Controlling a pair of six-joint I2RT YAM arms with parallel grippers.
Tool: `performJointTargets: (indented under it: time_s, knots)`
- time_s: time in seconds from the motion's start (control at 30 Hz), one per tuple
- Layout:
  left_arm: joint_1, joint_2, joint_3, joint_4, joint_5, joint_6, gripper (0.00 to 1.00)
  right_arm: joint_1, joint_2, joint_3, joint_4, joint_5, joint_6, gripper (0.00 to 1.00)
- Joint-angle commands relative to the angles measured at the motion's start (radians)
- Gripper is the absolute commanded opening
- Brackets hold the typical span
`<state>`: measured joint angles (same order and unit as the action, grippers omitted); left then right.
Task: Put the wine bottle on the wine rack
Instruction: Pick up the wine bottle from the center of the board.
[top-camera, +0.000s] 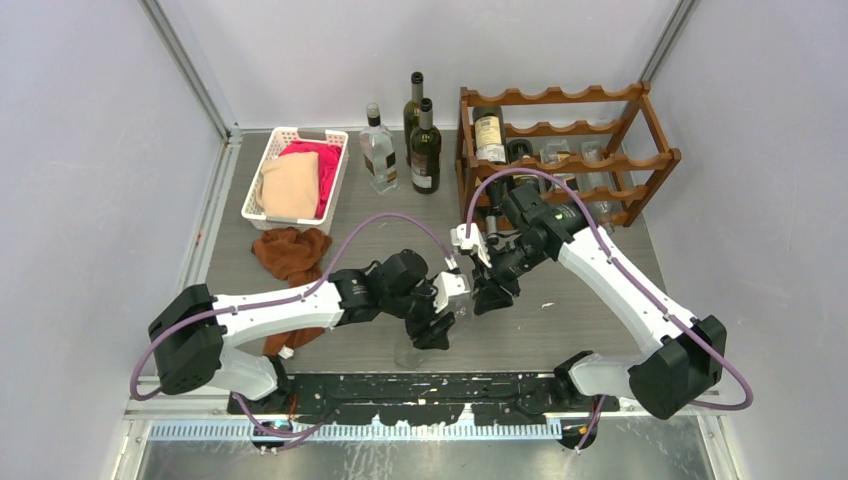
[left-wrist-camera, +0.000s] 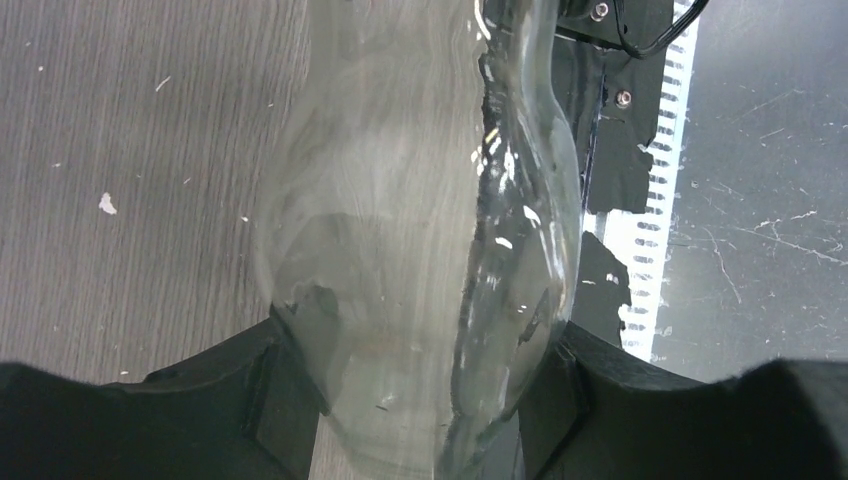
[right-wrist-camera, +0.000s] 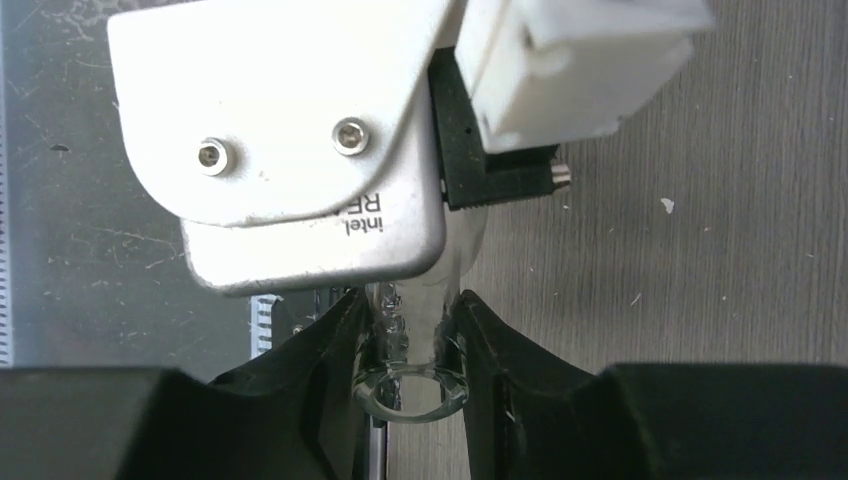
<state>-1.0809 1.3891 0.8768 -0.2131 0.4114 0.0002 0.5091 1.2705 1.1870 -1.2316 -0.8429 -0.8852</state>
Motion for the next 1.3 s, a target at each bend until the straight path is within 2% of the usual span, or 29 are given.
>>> performJointTargets:
  time_s: [0.0, 0.07, 0.1, 0.2, 0.23, 0.33, 0.47, 0.67, 0.77, 0.97, 1.07, 1.13, 1.2, 1.27]
  knots:
    - [-0.006, 0.004, 0.071, 0.066, 0.003, -0.032, 0.09, 0.011, -0.015, -0.02, 0.004, -0.023, -0.008, 0.04]
    - [-0.006, 0.003, 0.069, 0.067, -0.026, -0.044, 0.3, 0.011, -0.026, -0.033, -0.002, -0.026, -0.023, 0.01]
    - [-0.006, -0.003, 0.062, 0.077, -0.04, -0.054, 0.51, 0.01, -0.032, -0.039, -0.003, -0.027, -0.027, 0.01]
    - [-0.007, -0.038, 0.01, 0.157, -0.072, -0.074, 0.94, -0.005, -0.047, -0.06, 0.015, -0.027, -0.014, 0.01]
    - [-0.006, -0.053, -0.012, 0.2, -0.078, -0.077, 0.99, -0.016, -0.052, -0.068, 0.03, -0.034, 0.001, 0.01]
    - [-0.006, -0.093, -0.071, 0.277, -0.101, -0.086, 1.0, -0.075, -0.065, -0.076, 0.047, -0.094, 0.022, 0.01]
    - [-0.006, -0.135, -0.106, 0.294, -0.156, -0.102, 1.0, -0.158, -0.075, -0.077, 0.05, -0.158, 0.04, 0.01]
    - [-0.004, -0.291, -0.175, 0.332, -0.347, -0.16, 1.0, -0.303, -0.078, -0.106, 0.07, -0.256, 0.081, 0.01]
    - [-0.001, -0.385, -0.235, 0.395, -0.404, -0.206, 1.0, -0.358, -0.096, -0.156, 0.156, -0.291, 0.164, 0.01]
    - [0.016, -0.508, -0.404, 0.576, -0.492, -0.322, 1.0, -0.489, -0.15, -0.304, 0.457, -0.366, 0.452, 0.01]
    - [0.018, -0.534, -0.51, 0.717, -0.551, -0.46, 0.99, -0.551, -0.158, -0.347, 0.539, -0.428, 0.547, 0.01]
    - [0.019, -0.54, -0.56, 0.784, -0.644, -0.618, 0.96, -0.572, -0.162, -0.379, 0.628, -0.456, 0.634, 0.01]
    - [0.019, -0.544, -0.58, 0.788, -0.739, -0.841, 0.92, -0.582, -0.174, -0.415, 0.72, -0.469, 0.726, 0.01]
    - [0.019, -0.54, -0.57, 0.744, -0.82, -1.004, 0.87, -0.583, -0.184, -0.443, 0.769, -0.468, 0.753, 0.01]
